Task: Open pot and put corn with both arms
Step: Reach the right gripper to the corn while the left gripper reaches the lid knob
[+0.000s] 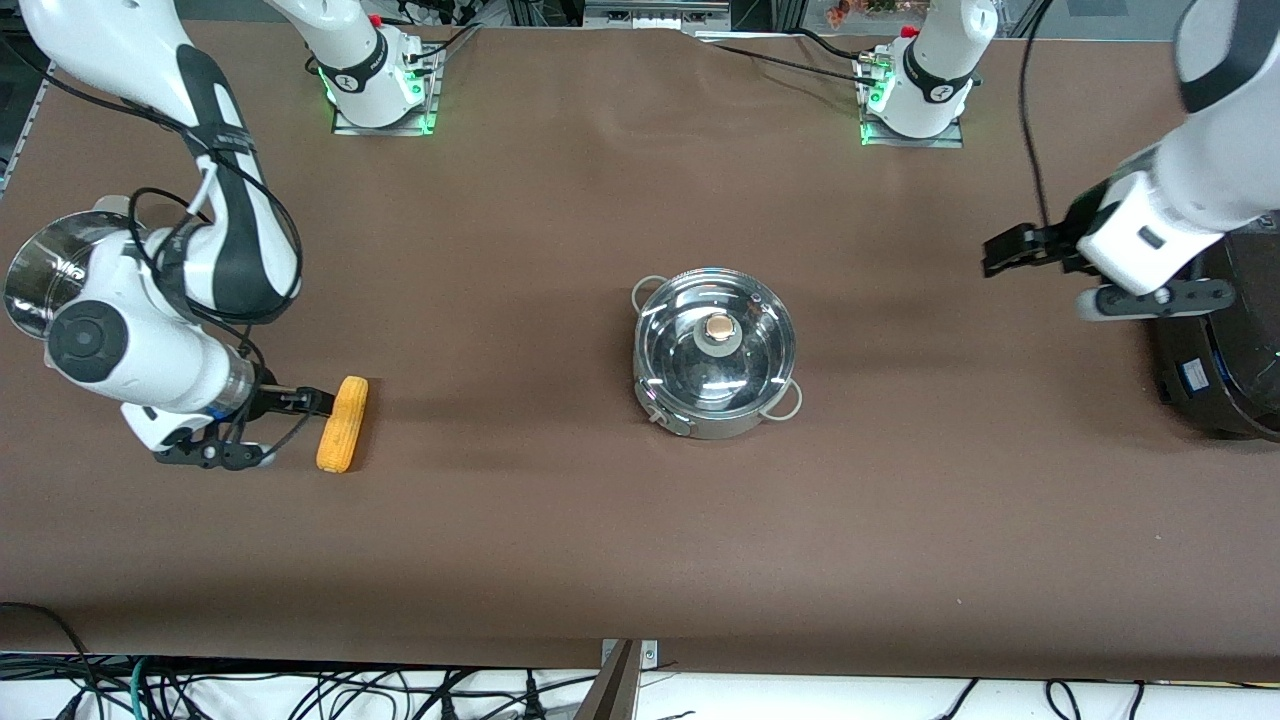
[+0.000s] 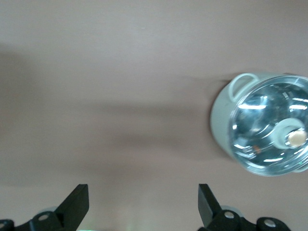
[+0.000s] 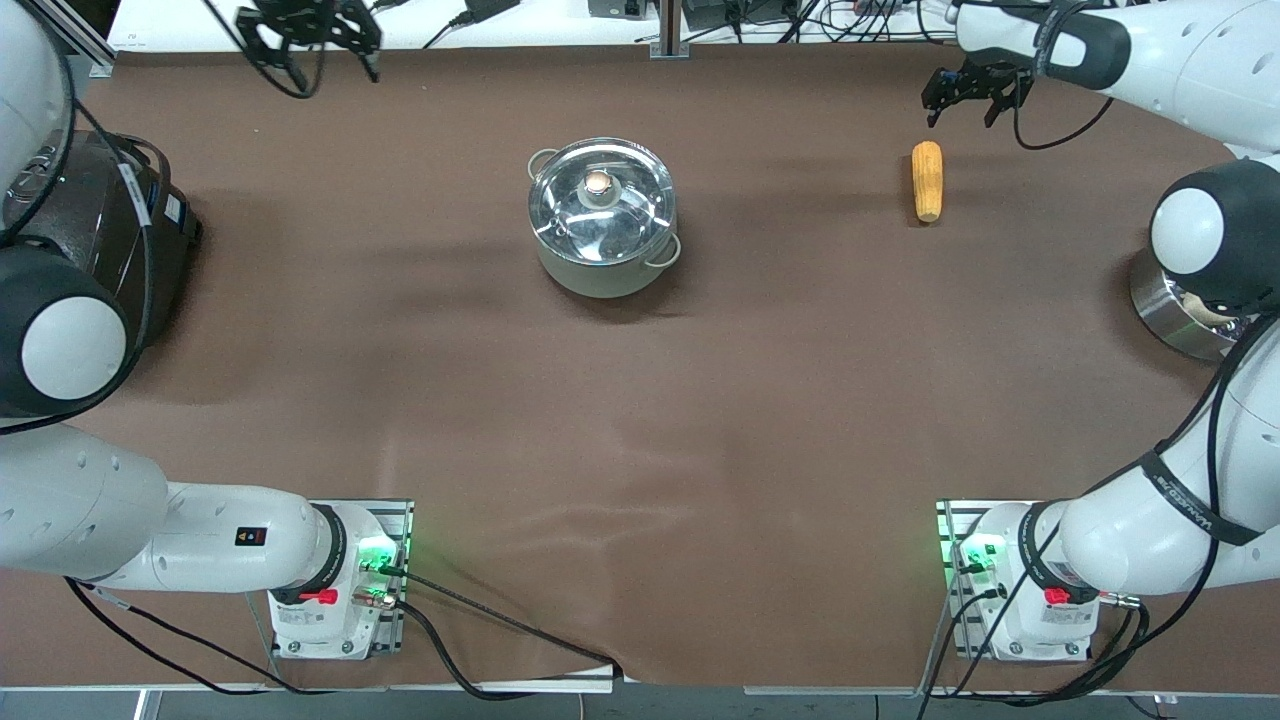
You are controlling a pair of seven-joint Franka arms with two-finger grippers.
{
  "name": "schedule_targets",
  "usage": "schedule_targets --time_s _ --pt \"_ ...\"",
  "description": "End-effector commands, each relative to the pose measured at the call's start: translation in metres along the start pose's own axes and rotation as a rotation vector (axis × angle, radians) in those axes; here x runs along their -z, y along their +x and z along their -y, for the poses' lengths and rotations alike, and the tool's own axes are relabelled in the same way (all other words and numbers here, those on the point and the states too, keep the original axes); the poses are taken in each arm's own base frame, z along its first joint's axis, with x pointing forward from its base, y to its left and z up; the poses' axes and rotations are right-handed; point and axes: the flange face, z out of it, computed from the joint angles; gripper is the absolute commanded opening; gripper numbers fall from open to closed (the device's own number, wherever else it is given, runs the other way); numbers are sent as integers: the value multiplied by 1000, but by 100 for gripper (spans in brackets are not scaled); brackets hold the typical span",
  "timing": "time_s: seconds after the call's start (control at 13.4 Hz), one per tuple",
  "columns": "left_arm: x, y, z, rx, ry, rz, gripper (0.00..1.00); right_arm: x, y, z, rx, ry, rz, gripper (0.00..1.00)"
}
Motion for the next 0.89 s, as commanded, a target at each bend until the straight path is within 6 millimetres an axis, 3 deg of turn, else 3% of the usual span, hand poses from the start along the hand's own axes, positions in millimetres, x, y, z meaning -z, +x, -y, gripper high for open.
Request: schedule_targets --time_s 0.0,0.3,0.52,0.82 --pt "-13 -8 -60 50 -19 -14 100 -23 2 1 -26 13 -1 100" --pt "-54 -20 -138 47 -22 5 100 -71 2 -16 -54 11 -11 100" --pt "-85 -22 -176 3 -24 22 100 -110 -12 -24 -66 16 -66 100" --pt "-132 -22 -216 -33 -26 36 100 -121 -21 -12 -120 40 -62 100"
